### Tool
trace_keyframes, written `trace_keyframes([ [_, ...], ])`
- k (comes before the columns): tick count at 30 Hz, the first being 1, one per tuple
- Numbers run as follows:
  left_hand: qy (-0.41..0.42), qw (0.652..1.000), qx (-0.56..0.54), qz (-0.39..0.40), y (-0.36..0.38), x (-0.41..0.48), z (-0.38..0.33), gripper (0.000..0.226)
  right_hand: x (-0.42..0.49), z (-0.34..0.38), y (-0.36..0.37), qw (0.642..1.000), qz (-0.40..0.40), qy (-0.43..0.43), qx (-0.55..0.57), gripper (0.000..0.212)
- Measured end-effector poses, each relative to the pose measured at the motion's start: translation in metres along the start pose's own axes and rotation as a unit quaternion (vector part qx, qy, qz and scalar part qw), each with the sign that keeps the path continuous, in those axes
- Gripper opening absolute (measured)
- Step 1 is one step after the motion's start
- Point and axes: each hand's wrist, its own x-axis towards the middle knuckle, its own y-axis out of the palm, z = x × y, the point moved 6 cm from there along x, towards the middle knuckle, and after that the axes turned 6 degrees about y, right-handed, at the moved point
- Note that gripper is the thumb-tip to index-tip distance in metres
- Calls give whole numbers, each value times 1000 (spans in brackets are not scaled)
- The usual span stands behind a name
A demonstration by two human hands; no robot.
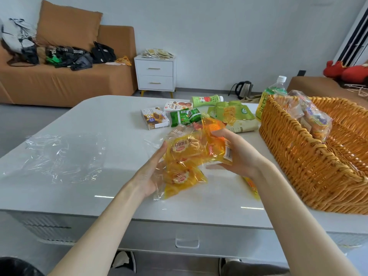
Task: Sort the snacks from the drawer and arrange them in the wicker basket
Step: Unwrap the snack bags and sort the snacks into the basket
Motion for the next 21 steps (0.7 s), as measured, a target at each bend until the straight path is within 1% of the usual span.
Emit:
trace_keyframes([
  [2, 19, 1000, -8, -15, 5, -3, -3, 54, -5, 3, 4, 1000, 29, 0, 9, 15],
  [3, 39, 999, -7, -21, 8, -2, -4, 58, -7, 3, 7, 999, 39, 1, 31, 22],
  [5, 95, 994, 11, -57, 8, -1, -6, 89, -8, 6, 9, 997, 36, -14, 60, 31],
  [6, 132, 988, 27, -81, 6, -1, -9, 100, -8, 10, 8, 997, 29, -32, 57, 30],
  [7, 174, 979, 51, -96, 4, 0, -15, 103, -11, 14, 8, 998, 18, -51, 41, 26],
  [8, 219, 968, 82, -94, 7, -3, -23, 97, -13, 19, 6, 997, -1, -70, 19, 23],
  [9, 263, 954, 125, -78, 11, -6, -31, 86, -15, 25, 4, 996, -20, -91, -2, 23],
  [11, 339, 914, 218, -41, 22, -11, -43, 62, -19, 36, 1, 989, -49, -130, -45, 25],
  [13, 374, 892, 252, -20, 28, -13, -46, 42, -25, 47, 3, 981, -59, -165, -88, 22],
  [14, 381, 884, 271, -9, 30, -13, -44, 39, -25, 50, 3, 976, -65, -176, -108, 23],
  [16, 367, 872, 323, 25, 35, -10, -36, 46, -24, 51, 4, 968, -79, -183, -152, 30],
  [17, 340, 878, 333, 50, 36, -7, -30, 53, -22, 51, 5, 965, -89, -178, -171, 33],
  [18, 304, 892, 328, 72, 38, -4, -23, 58, -20, 48, 5, 963, -93, -168, -187, 36],
  [19, 274, 901, 326, 82, 38, -1, -18, 60, -17, 45, 6, 962, -92, -154, -206, 39],
  [21, 259, 903, 334, 84, 40, 2, -12, 58, -14, 39, 9, 959, -89, -139, -231, 36],
])
